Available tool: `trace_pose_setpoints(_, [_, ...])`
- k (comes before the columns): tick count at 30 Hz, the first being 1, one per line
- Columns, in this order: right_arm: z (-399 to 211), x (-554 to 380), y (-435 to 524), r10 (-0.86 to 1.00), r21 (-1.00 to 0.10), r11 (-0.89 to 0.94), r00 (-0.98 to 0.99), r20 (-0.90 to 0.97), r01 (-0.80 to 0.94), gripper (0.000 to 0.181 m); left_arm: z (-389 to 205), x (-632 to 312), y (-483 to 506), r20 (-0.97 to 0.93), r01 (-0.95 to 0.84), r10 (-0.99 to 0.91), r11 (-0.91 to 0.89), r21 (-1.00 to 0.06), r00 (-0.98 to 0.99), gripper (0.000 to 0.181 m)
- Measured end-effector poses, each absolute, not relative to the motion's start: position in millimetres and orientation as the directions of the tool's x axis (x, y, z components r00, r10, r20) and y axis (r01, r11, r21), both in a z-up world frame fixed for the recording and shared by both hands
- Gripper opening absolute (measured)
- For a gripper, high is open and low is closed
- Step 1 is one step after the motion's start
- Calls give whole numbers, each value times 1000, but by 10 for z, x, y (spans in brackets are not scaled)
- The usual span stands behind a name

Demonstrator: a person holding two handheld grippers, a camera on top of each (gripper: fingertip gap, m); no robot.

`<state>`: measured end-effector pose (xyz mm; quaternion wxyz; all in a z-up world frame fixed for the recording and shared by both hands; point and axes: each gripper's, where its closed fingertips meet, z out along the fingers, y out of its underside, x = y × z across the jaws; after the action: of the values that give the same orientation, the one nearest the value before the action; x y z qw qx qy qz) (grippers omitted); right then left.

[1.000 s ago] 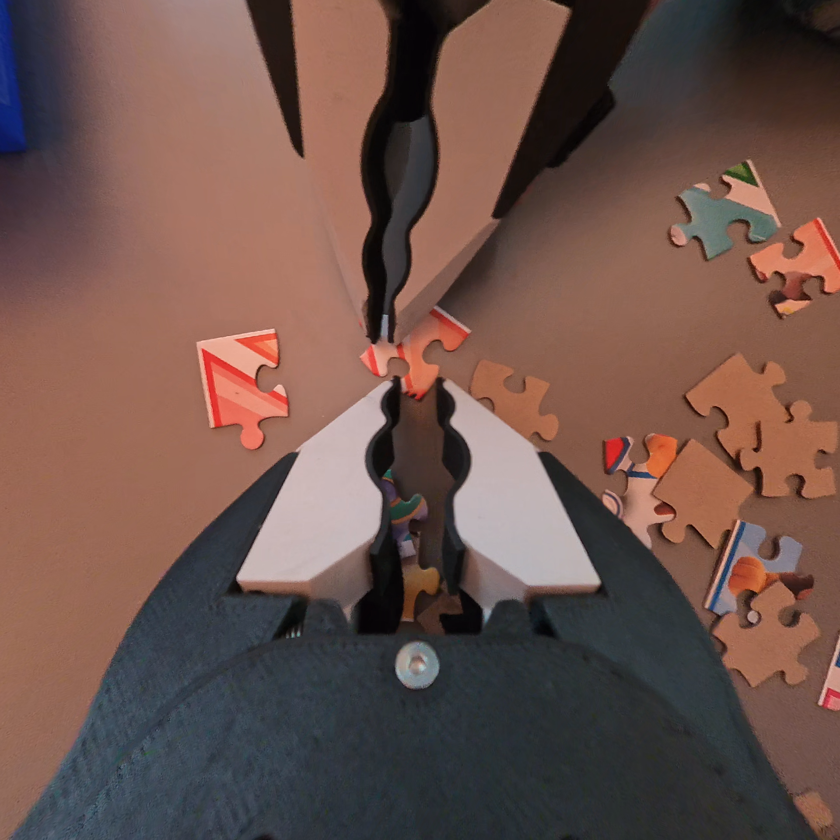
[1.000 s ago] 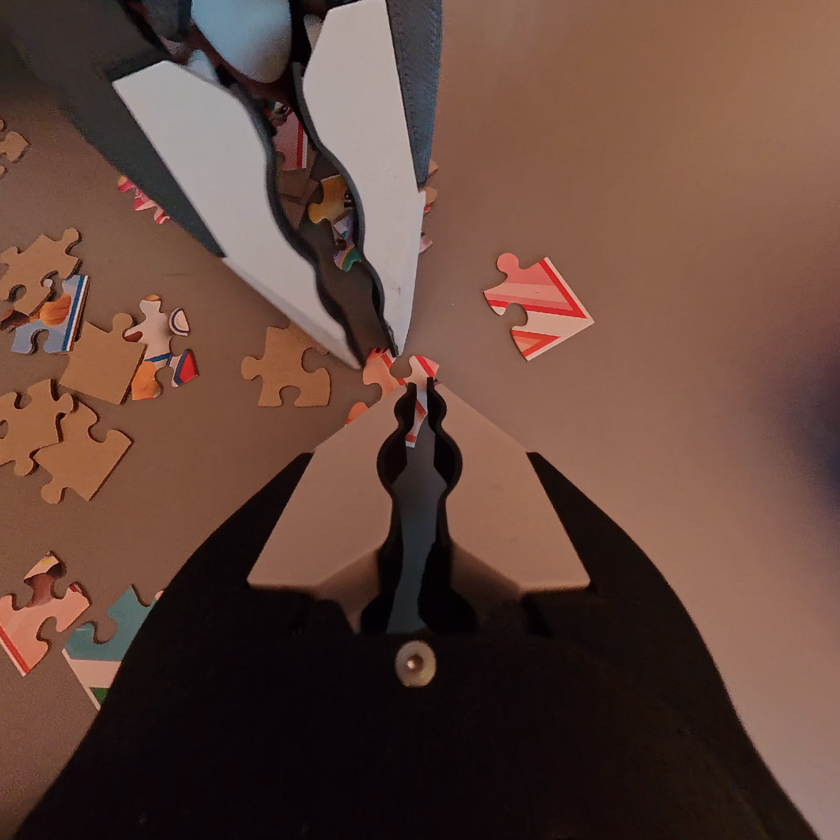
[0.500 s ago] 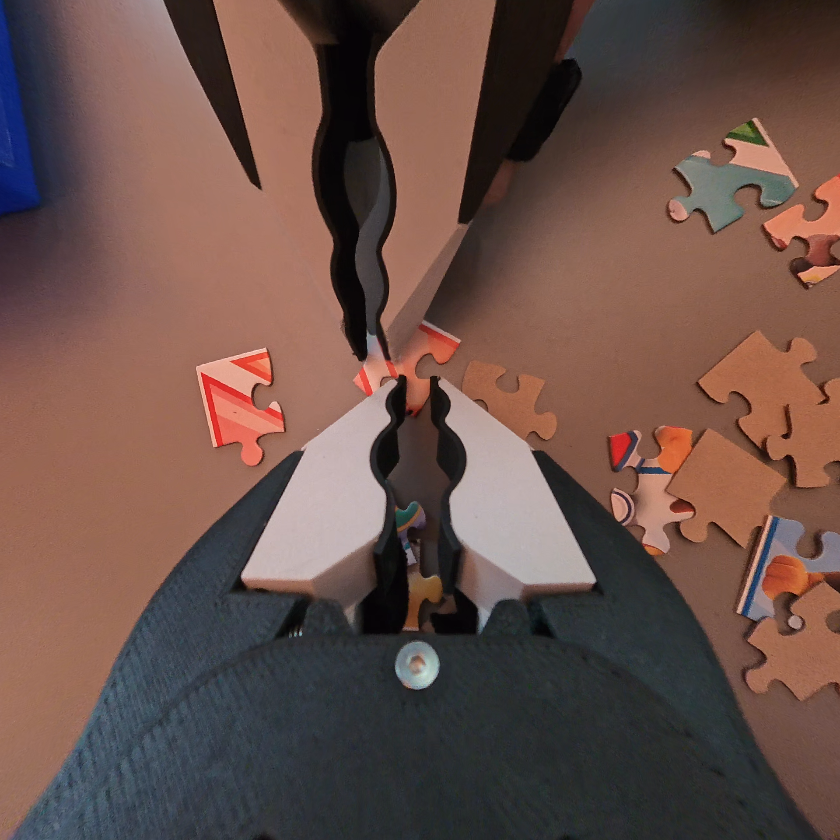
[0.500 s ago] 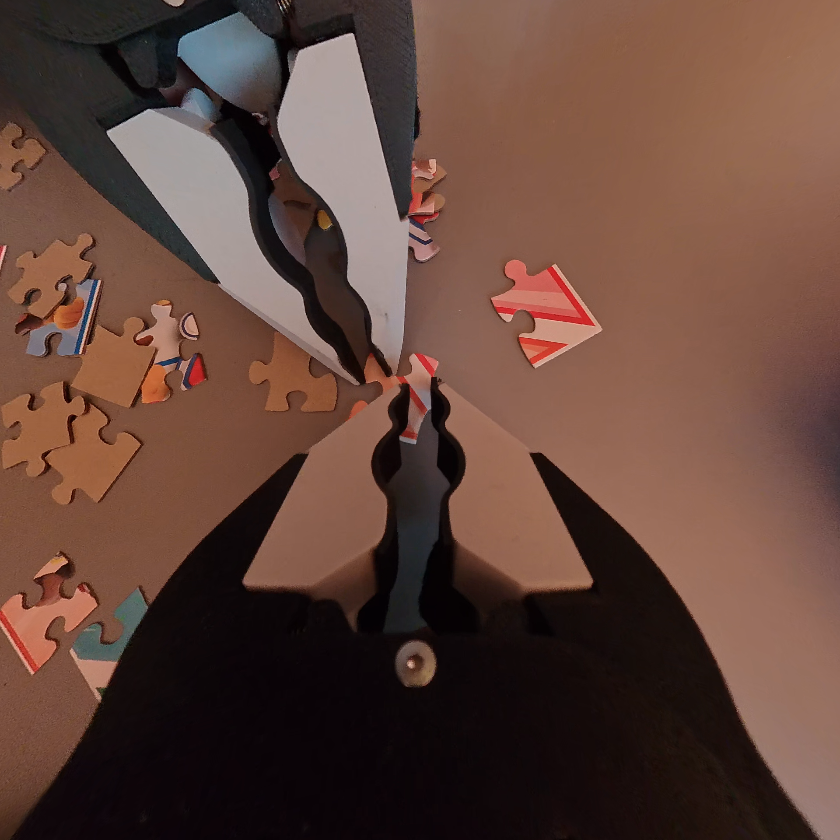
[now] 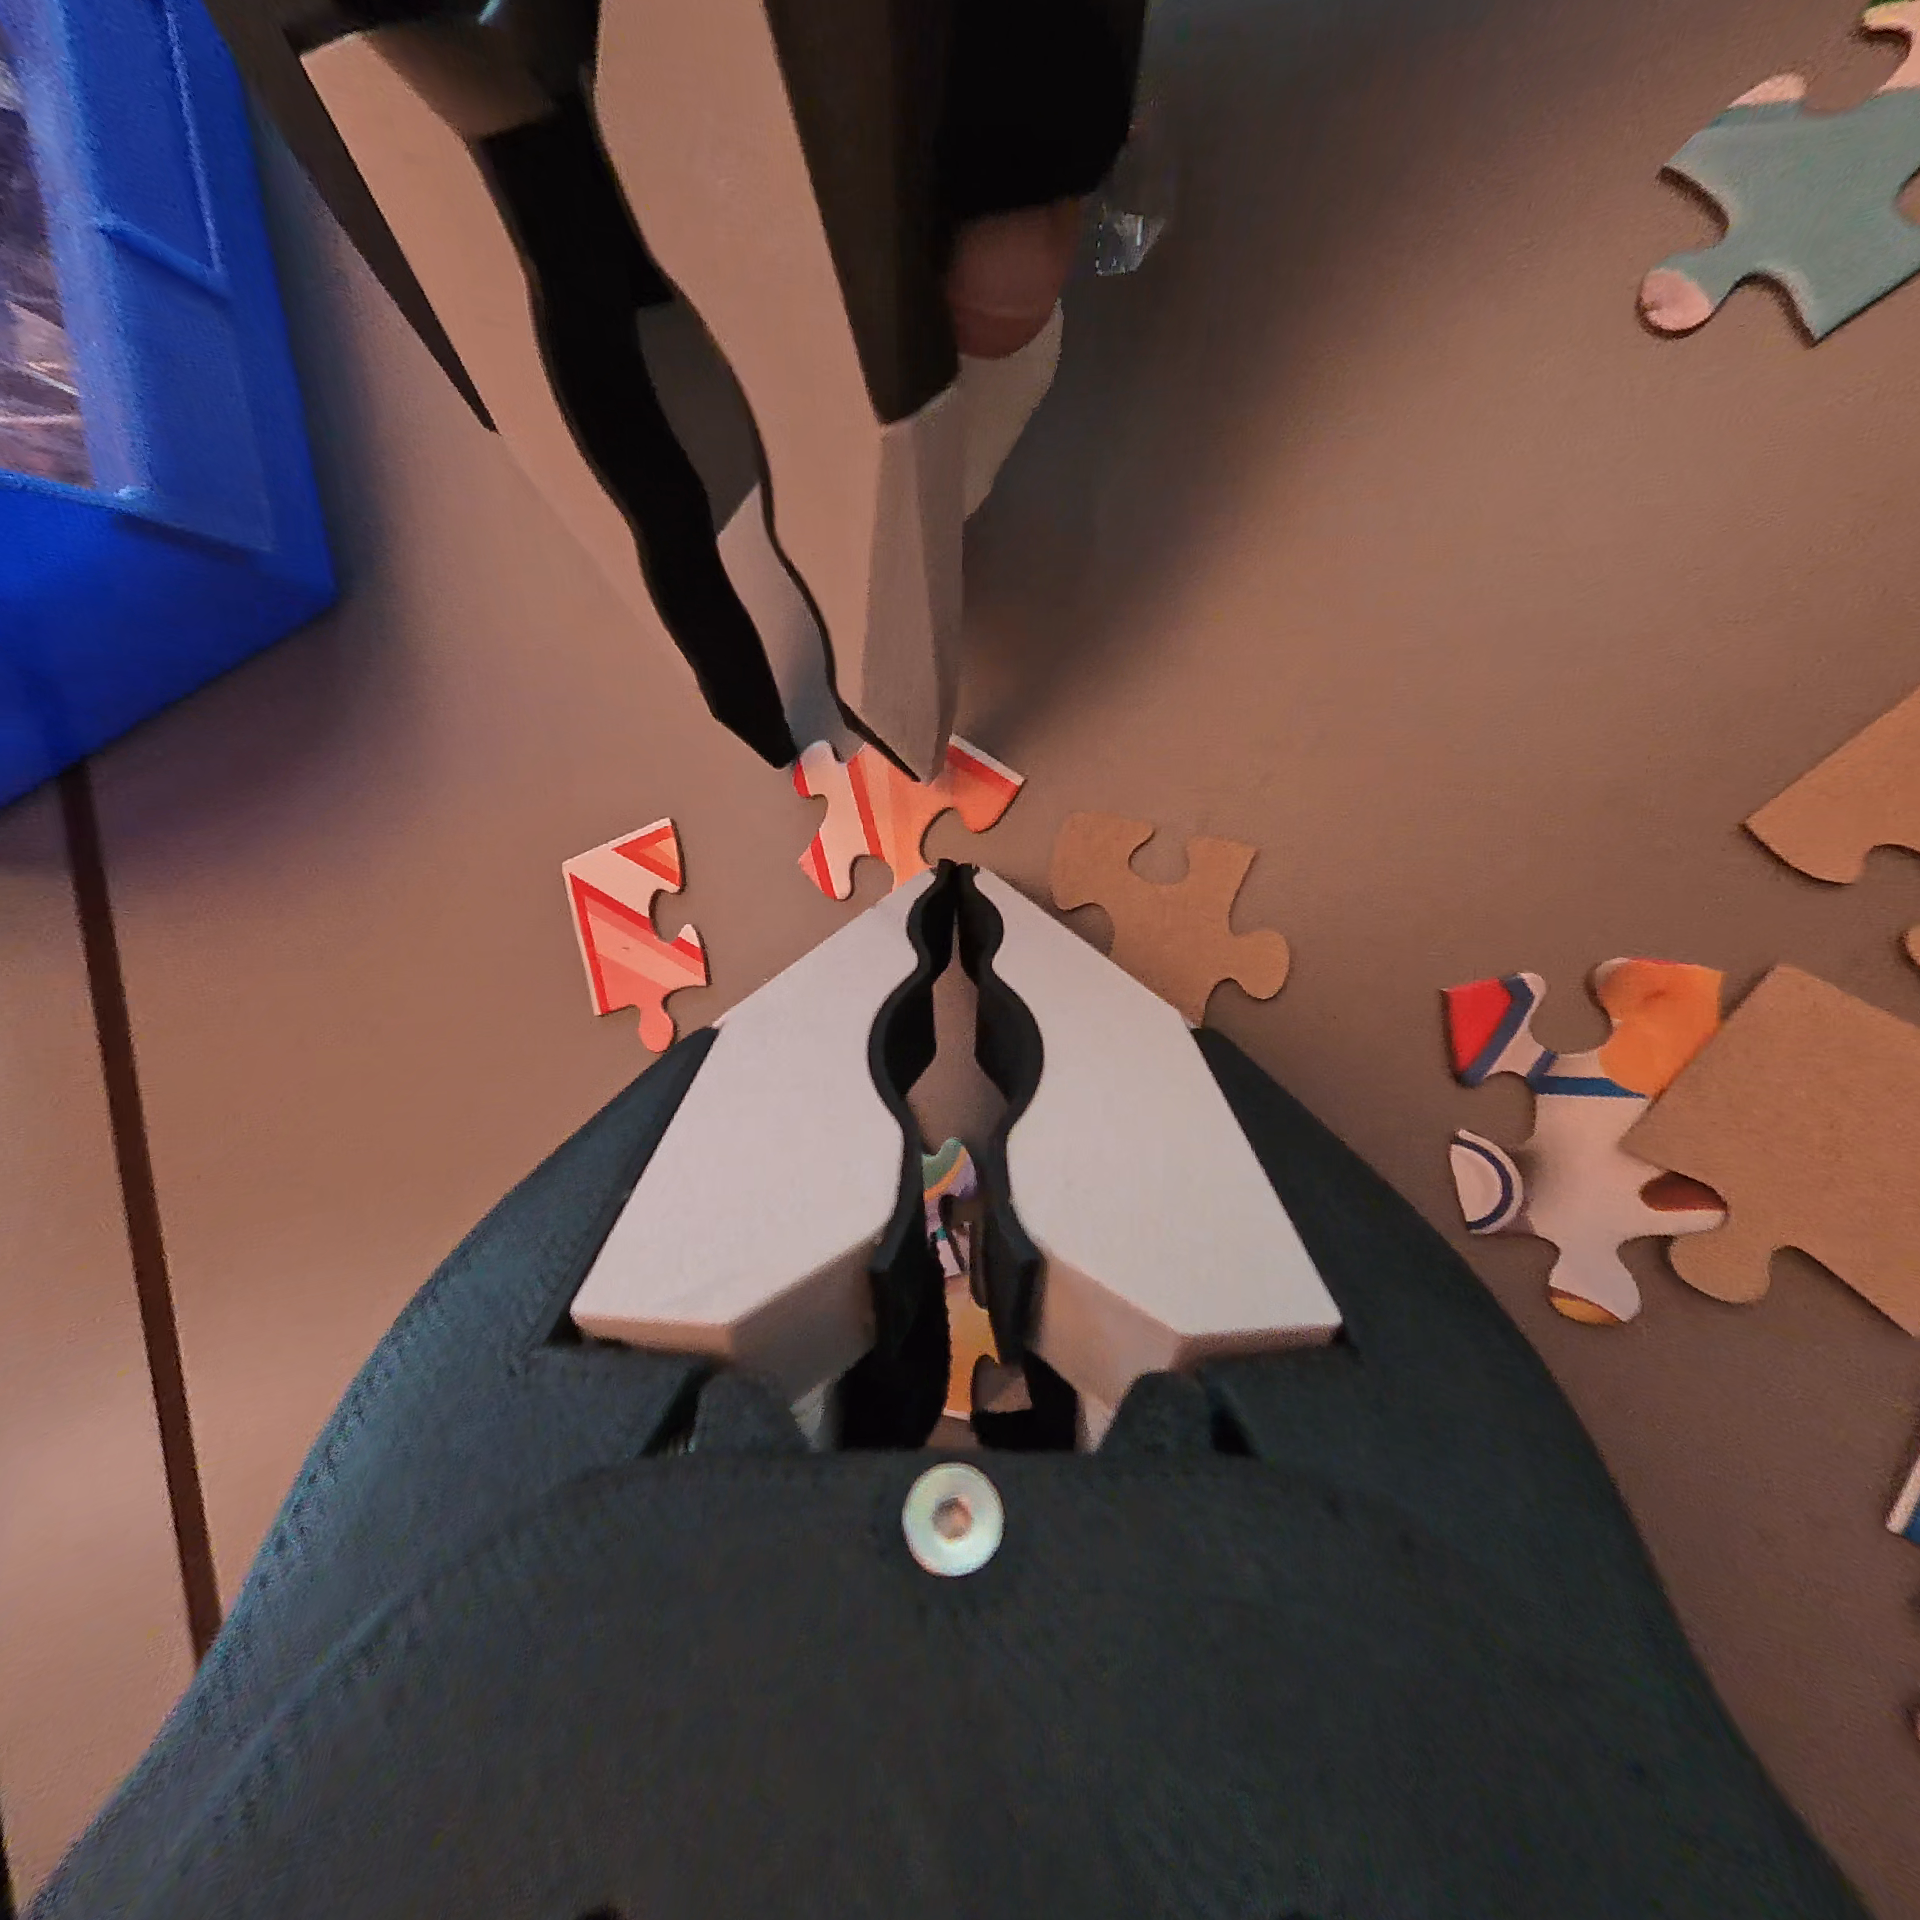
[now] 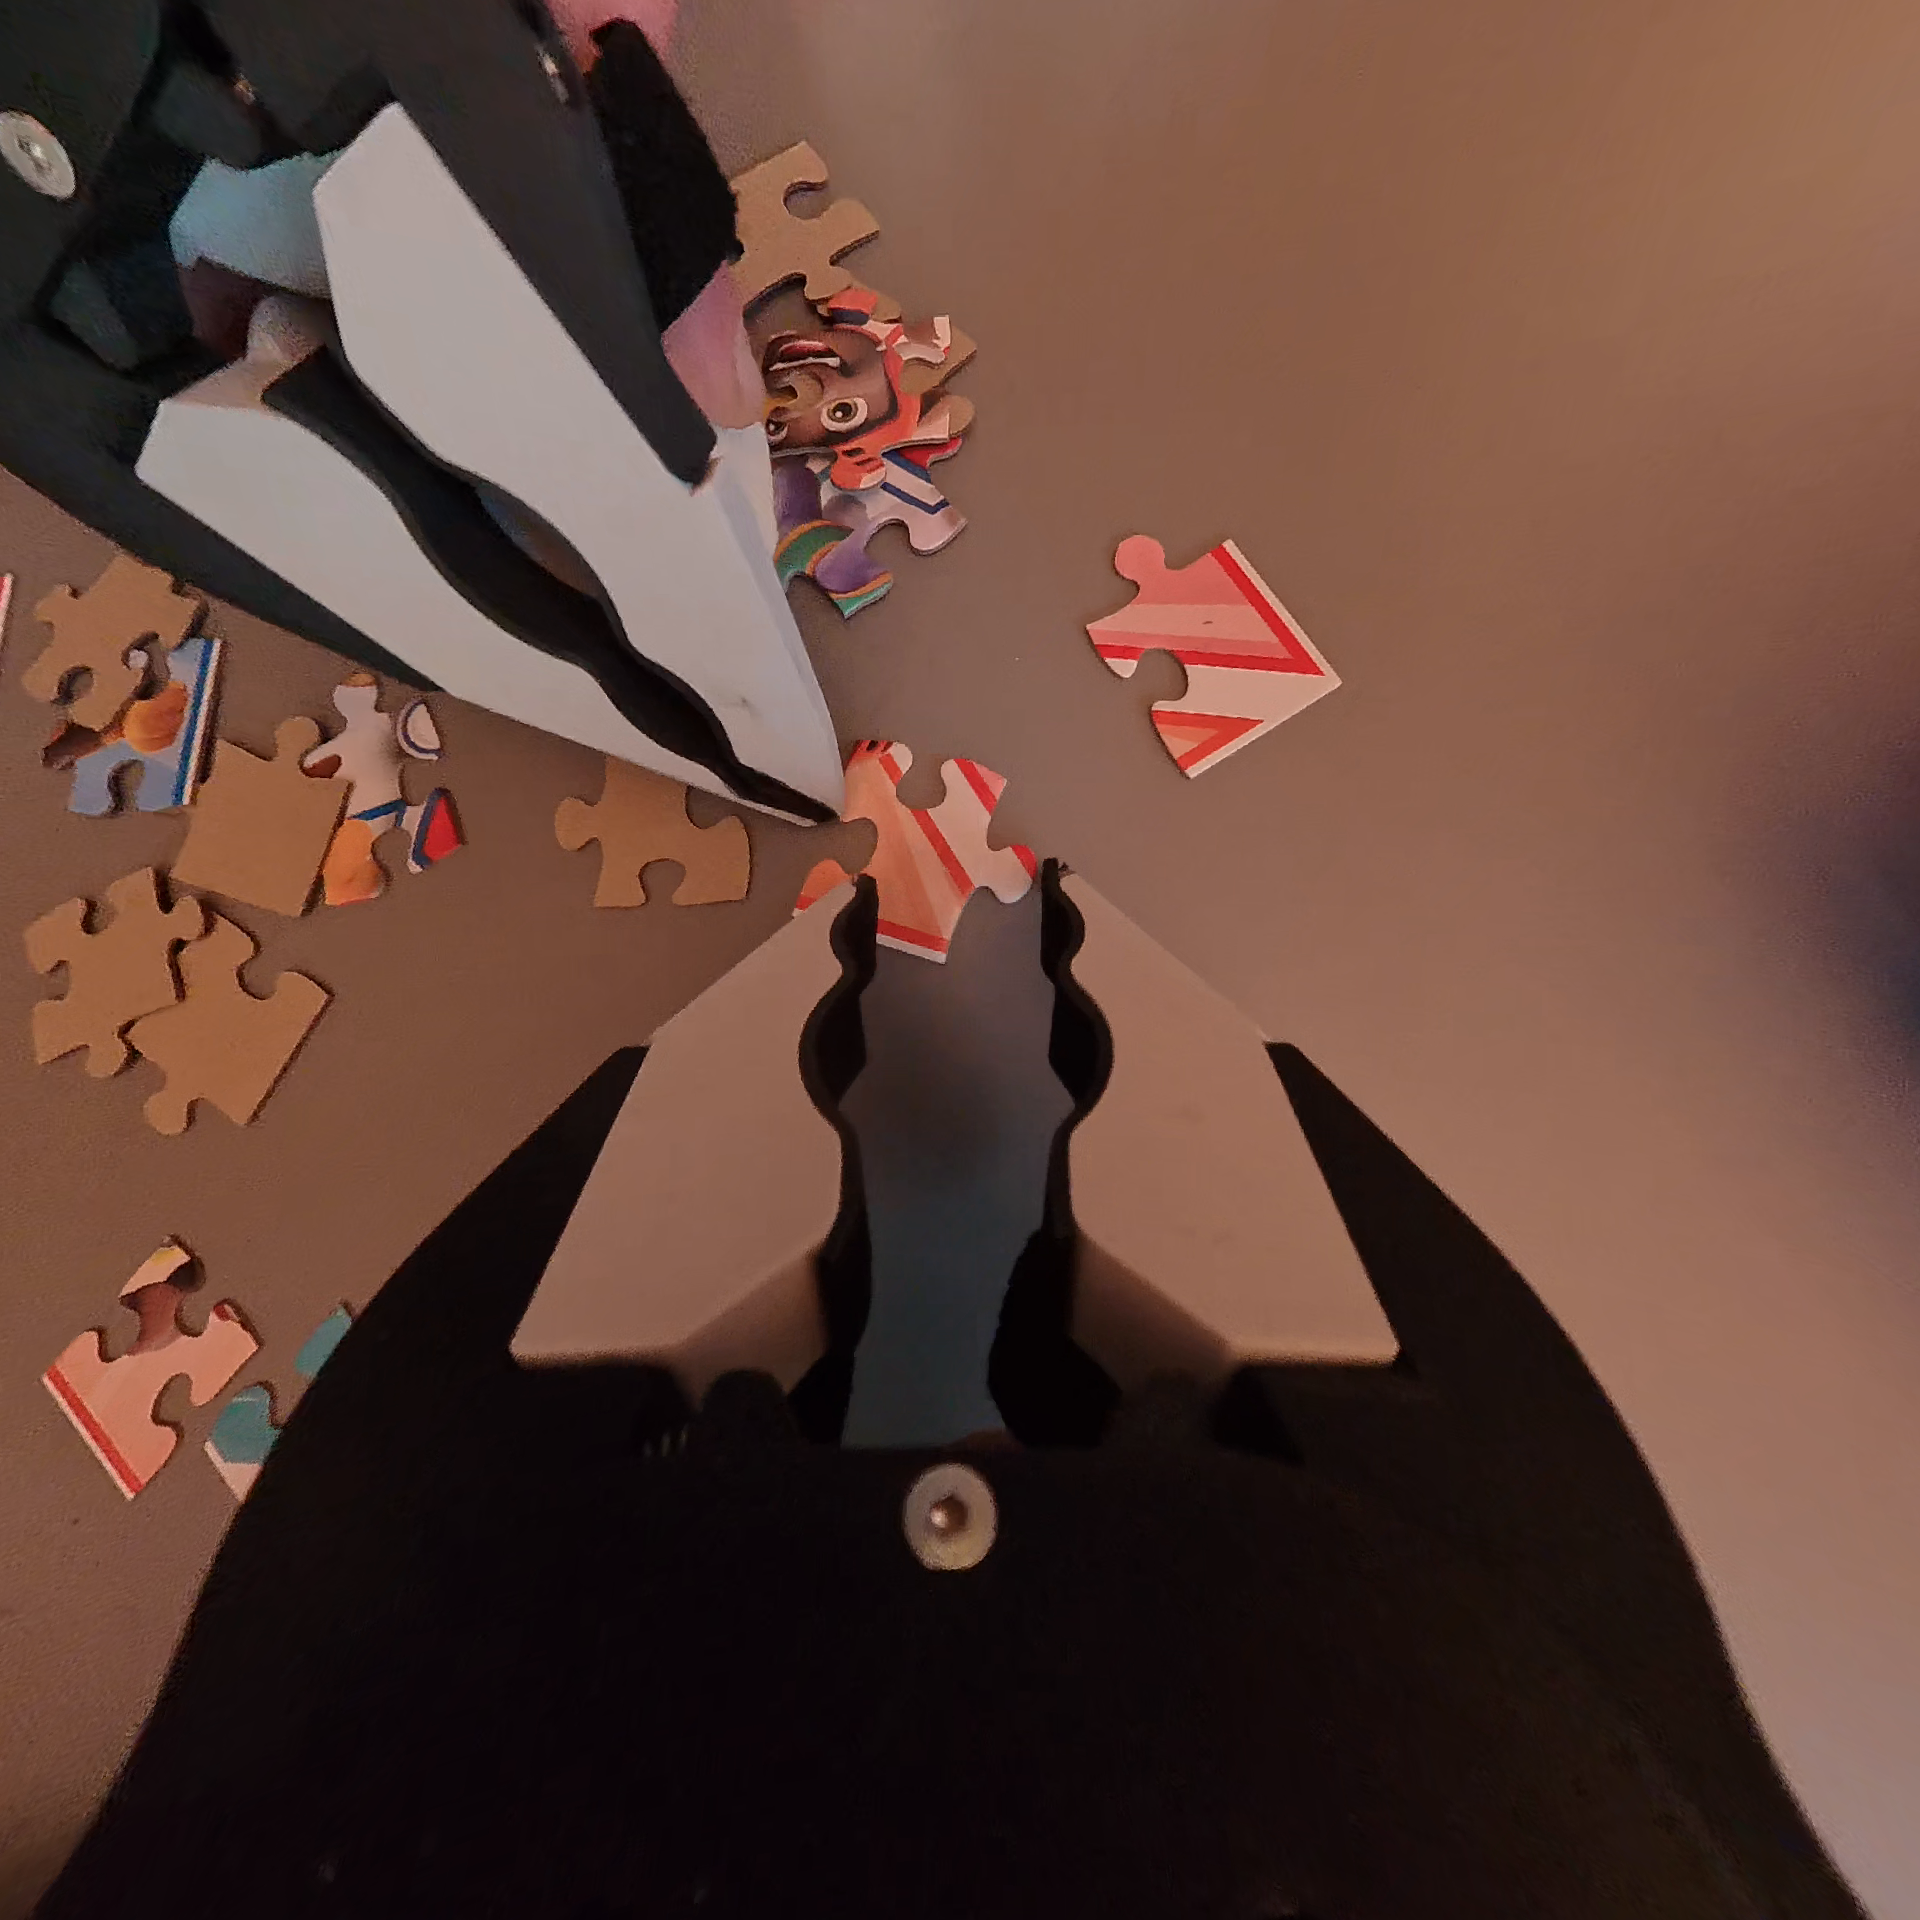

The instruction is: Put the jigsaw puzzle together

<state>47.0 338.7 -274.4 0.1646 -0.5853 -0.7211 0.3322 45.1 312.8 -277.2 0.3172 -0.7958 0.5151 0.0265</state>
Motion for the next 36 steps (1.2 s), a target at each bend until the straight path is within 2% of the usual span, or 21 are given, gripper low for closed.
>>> trace_pose_setpoints(4, [-2745,472,3395,956,-667,90,-251,-150,739,28,-2772,447,3117,-370,-834,-801,-269,-481,471,0])
trace_pose_setpoints(6, [-2748,468,3386,957,-666,102,-256,-138,739,29,-2738,400,3156,-373,-830,-791,-283,-480,485,11])
trace_pose_setpoints(9, [-2750,454,3375,956,-669,105,-260,-136,735,28,-2756,407,3134,-240,-782,-814,-356,-512,528,16])
trace_pose_setpoints(16, [-2747,438,3358,951,-680,93,-266,-155,727,25,-2784,434,3112,-70,-736,-840,-427,-526,538,11])
trace_pose_setpoints(22, [-2745,455,3382,954,-673,93,-259,-150,733,28,-2781,432,3110,-153,-743,-829,-381,-550,538,10])
trace_pose_setpoints(29, [-2733,453,3348,946,-679,57,-258,-198,732,30,-2766,432,3114,-339,-808,-798,-288,-513,499,9])
trace_pose_setpoints(36, [-2719,388,3306,932,-688,-6,-245,-266,726,17,-2759,422,3122,-408,-817,-759,-273,-508,507,9])
